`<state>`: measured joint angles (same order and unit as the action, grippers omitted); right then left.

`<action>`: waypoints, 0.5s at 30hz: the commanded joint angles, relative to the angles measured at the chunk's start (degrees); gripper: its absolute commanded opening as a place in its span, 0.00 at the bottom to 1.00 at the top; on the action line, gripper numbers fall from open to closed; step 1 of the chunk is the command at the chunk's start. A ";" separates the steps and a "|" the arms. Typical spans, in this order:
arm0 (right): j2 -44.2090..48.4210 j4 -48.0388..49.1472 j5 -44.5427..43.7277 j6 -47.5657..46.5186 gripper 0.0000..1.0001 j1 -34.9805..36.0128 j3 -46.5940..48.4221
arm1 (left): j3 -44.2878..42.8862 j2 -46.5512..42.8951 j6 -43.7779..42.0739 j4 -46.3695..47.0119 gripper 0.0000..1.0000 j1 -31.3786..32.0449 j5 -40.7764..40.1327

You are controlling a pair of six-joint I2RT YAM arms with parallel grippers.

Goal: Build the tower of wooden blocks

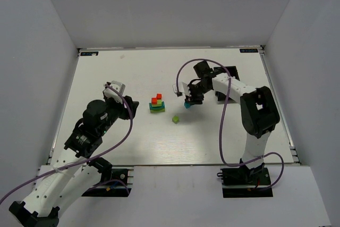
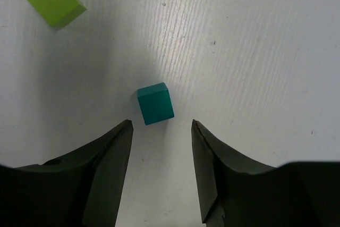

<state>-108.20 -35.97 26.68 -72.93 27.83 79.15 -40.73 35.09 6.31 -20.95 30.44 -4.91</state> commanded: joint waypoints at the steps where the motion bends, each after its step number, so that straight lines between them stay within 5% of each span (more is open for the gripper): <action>1: 0.45 -0.25 2.94 -5.65 0.55 0.38 -0.32 | 0.39 0.33 -0.07 0.47 0.71 -0.29 0.60; 6: -0.87 10.00 4.17 5.22 0.58 0.81 3.00 | 0.39 0.33 -0.07 0.47 0.71 -0.29 0.60; 10: -4.82 12.67 7.15 22.79 0.60 1.08 11.01 | 0.39 0.86 -0.07 -0.05 0.73 -0.29 0.60; 15: -10.80 14.26 10.76 31.43 0.61 1.79 16.55 | 0.39 0.86 -0.07 -0.06 0.73 -0.29 0.07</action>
<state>-117.08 -24.10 32.71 -50.85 29.10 93.14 -40.69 36.12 6.26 -20.97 30.44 -4.93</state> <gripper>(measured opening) 0.613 0.725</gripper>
